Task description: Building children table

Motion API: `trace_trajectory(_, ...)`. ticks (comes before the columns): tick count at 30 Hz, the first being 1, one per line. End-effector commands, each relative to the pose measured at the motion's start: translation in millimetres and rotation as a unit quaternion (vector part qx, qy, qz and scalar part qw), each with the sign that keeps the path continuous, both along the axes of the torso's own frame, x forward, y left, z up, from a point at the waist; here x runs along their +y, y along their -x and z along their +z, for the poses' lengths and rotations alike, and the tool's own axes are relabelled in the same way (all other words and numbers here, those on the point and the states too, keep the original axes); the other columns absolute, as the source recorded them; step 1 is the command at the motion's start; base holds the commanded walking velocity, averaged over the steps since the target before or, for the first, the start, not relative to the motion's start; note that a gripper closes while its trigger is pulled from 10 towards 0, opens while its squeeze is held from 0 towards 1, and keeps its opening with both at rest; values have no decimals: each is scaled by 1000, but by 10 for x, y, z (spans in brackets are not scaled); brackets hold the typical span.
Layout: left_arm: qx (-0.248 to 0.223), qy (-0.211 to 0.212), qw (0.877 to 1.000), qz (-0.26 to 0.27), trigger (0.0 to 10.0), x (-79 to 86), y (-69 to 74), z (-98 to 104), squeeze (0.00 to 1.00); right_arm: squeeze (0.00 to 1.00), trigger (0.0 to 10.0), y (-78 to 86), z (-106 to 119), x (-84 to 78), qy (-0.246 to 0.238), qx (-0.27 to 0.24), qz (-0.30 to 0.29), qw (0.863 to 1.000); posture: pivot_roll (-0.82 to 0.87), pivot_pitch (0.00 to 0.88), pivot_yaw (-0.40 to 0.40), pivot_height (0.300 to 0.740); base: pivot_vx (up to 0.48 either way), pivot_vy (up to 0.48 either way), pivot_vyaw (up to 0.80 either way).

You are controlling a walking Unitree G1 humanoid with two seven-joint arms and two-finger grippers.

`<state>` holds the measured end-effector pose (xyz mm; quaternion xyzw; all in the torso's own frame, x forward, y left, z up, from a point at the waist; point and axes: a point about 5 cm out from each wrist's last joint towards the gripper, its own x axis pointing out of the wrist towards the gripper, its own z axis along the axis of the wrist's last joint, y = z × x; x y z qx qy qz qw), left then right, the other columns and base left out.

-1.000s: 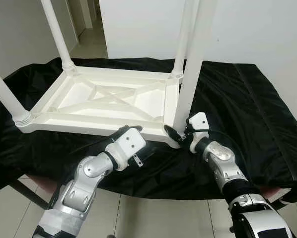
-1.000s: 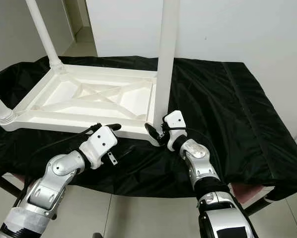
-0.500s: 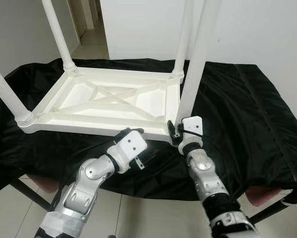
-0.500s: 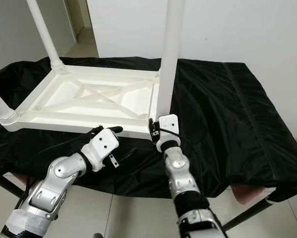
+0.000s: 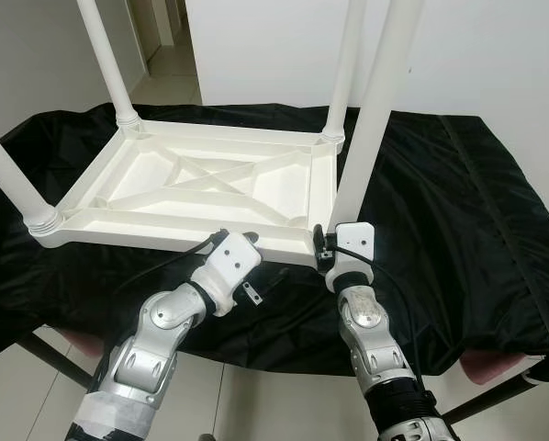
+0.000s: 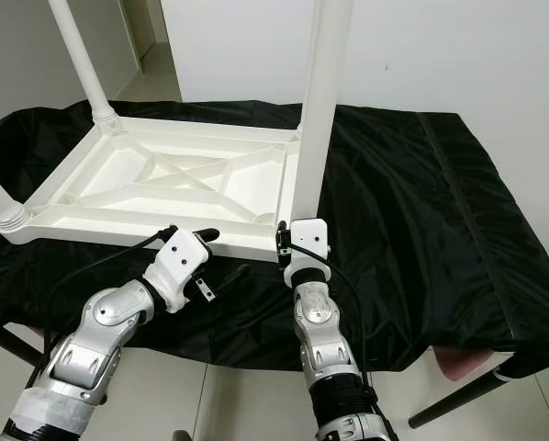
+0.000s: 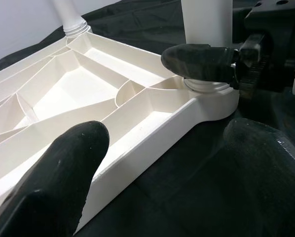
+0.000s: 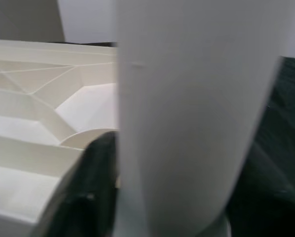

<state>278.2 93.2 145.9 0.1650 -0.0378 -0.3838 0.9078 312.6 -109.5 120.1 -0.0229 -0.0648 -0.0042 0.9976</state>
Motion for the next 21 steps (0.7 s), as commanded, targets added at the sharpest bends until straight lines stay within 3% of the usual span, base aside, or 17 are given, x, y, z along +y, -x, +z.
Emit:
trace_trajectory(1, 3, 4, 1000, 18, 10000, 31, 7, -2, 0, 1000, 10000, 16, -24, -80, -9, 6, -12, 1000, -72, 40, 53, 740, 0, 0, 0)
trace_trajectory(7, -2, 13, 1000, 6, 10000, -2, 38, 45, 0, 1000, 10000, 45, 122, -89, -31, -37, 41, 998, -80, 62, 39, 740, 0, 0, 0)
trace_trajectory(12, -1, 18, 1000, 7, 10000, -12, 37, 53, 0, 1000, 10000, 47, 136, -104, -35, -38, 51, 997, -80, 63, 36, 740, 0, 0, 0)
trace_trajectory(13, 0, 22, 1000, 5, 10000, -39, 52, 58, 0, 0, 10000, 55, 136, -124, -36, -37, 70, 996, -80, 61, 29, 740, 0, 0, 0)
trace_trajectory(14, 9, 32, 999, -6, 10000, -79, 90, 56, 0, 0, 10000, 49, 144, -159, -30, -37, 104, 993, -88, 59, 24, 740, 0, 0, 0)
trace_trajectory(17, 14, 39, 999, -15, 10000, -105, 117, 54, 0, 0, 10000, 46, 150, -184, -25, -37, 126, 991, -88, 59, 24, 740, 0, 0, 0)
trace_trajectory(21, 42, 36, 997, -57, 10000, -178, 192, 17, 0, 0, 10000, -17, 210, -317, 17, -37, 223, 974, -101, 60, 46, 740, 0, 0, 0)
